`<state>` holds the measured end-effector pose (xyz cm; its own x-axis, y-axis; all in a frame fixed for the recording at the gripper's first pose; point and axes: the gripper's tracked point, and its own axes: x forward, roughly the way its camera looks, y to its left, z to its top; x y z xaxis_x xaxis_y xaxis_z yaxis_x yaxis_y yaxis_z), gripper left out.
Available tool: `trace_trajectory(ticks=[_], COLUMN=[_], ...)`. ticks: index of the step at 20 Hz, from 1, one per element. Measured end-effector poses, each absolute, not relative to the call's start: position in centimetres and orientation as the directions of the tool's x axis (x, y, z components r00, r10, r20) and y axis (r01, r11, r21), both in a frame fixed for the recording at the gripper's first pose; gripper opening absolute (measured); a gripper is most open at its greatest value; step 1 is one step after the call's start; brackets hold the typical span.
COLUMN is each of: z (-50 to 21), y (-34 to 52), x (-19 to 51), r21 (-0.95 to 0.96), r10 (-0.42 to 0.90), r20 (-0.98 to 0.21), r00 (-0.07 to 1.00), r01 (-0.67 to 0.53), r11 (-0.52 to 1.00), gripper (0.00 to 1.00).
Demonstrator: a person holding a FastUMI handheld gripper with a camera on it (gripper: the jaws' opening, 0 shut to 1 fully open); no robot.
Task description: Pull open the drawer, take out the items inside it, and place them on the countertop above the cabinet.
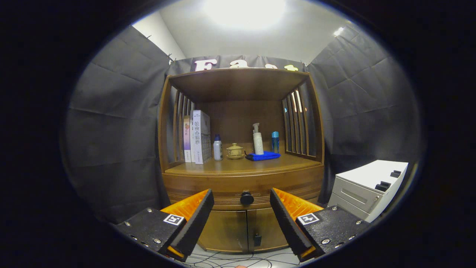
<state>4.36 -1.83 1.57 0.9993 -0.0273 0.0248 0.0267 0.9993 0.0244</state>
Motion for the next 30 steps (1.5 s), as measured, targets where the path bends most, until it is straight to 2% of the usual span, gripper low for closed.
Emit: trace_trajectory(ticks=[10, 23, 26, 30], z=[-0.6, -6.5, -7.8, -8.2], y=[-3.0, -2.6, -2.4, -2.6], x=[11.3, 18.6, 19.6, 20.2], r21=[0.049, 0.025, 0.041, 0.035], r10=[-0.043, 0.003, 0.017, 0.013], r20=[-0.015, -0.152, -0.183, -0.191], r00=[0.999, 0.988, 0.983, 0.982], r01=[0.044, 0.001, -0.010, -0.006], r11=[0.998, 1.000, 0.999, 0.999], gripper=[0.95, 0.95, 0.92, 0.73])
